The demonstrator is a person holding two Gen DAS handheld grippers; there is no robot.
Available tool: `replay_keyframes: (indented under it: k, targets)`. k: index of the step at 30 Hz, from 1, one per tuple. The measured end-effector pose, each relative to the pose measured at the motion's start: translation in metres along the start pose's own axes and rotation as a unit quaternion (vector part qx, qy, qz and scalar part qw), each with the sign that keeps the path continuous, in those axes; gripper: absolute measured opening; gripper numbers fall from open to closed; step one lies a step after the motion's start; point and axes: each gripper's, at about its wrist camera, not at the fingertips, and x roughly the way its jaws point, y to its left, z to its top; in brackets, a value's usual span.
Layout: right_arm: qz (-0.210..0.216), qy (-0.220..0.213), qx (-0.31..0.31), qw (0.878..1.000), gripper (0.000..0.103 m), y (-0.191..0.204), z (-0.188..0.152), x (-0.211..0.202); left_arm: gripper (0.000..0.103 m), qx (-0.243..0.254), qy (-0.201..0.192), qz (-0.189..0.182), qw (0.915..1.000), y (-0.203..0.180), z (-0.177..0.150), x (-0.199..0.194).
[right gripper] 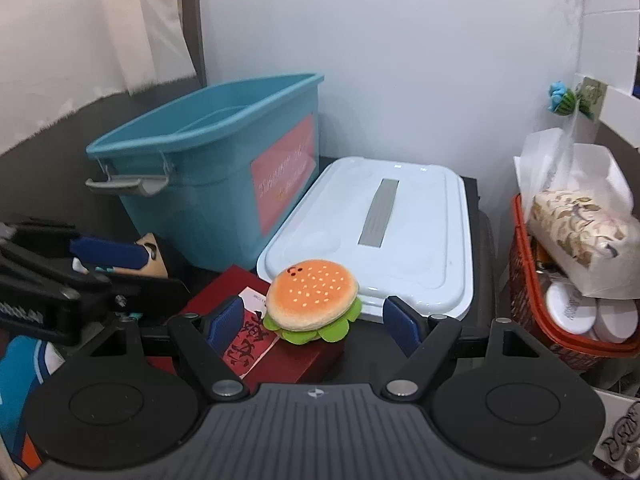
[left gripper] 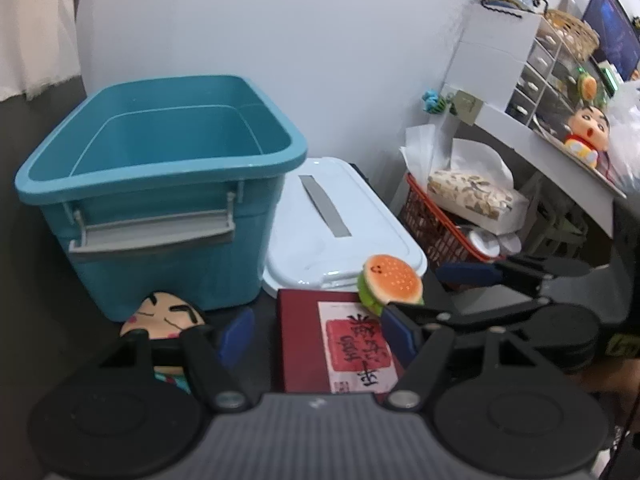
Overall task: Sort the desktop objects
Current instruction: 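Move the right tool to the plush hamburger and close on it, then lift the hamburger with the right tool and carry it over the teal bin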
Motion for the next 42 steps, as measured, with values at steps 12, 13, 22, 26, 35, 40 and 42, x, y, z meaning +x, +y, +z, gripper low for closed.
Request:
replay_keyframes:
  k: [12, 13, 22, 26, 35, 40, 42]
  targets:
    - [0.018, 0.014, 0.004, 1.000, 0.062, -0.002, 0.000, 0.015, 0.073, -0.008, 0.012, -0.003, 0.9999, 0.007, -0.002, 0.008]
    - [0.019, 0.016, 0.006, 1.000, 0.058, -0.003, -0.001, 0.016, 0.073, -0.008, 0.012, -0.004, 0.9999, 0.007, -0.002, 0.008]
    - [0.018, 0.011, 0.010, 1.000, 0.051, -0.004, -0.002, 0.014, 0.073, -0.011, 0.007, 0.001, 0.9999, 0.008, -0.002, 0.003]
    - [0.015, 0.006, 0.012, 1.000, 0.050, -0.004, -0.002, 0.009, 0.073, -0.011, 0.005, 0.005, 0.9999, 0.008, -0.002, 0.001]
    - [0.011, -0.011, 0.018, 1.000, 0.050, 0.000, 0.003, -0.008, 0.073, -0.011, -0.001, 0.012, 0.9999, 0.005, -0.002, -0.005]
    - [0.009, -0.018, 0.020, 1.000, 0.048, 0.004, 0.003, -0.021, 0.073, -0.013, -0.010, 0.015, 0.9998, 0.005, 0.000, -0.015]
    - [0.009, -0.019, 0.018, 1.000, 0.047, 0.007, 0.004, -0.025, 0.073, -0.013, -0.013, 0.017, 0.9997, 0.004, 0.000, -0.019]
